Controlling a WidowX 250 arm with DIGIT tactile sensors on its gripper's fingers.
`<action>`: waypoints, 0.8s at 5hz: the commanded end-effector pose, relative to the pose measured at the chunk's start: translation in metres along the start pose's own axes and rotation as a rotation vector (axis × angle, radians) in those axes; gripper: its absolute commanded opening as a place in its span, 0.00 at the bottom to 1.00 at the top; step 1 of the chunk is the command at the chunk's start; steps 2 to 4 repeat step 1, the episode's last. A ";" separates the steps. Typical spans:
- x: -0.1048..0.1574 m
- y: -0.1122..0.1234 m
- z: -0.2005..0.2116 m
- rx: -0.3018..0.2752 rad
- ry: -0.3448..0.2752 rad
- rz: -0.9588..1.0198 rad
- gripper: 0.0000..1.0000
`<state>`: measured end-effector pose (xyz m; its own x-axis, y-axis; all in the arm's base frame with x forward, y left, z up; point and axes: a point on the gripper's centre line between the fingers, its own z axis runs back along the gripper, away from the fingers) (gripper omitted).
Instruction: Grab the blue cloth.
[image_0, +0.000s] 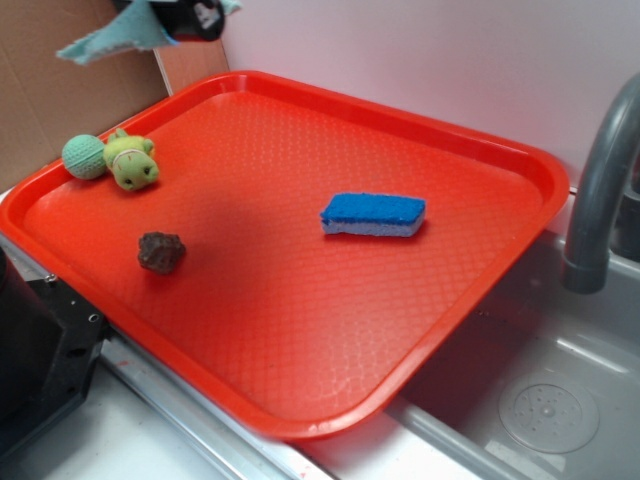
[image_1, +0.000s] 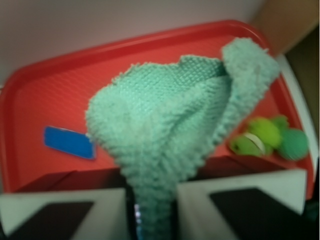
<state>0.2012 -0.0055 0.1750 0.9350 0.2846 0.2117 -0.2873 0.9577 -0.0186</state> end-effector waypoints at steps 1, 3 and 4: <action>0.006 0.015 0.004 0.071 0.029 0.054 0.00; 0.006 0.015 0.004 0.071 0.029 0.054 0.00; 0.006 0.015 0.004 0.071 0.029 0.054 0.00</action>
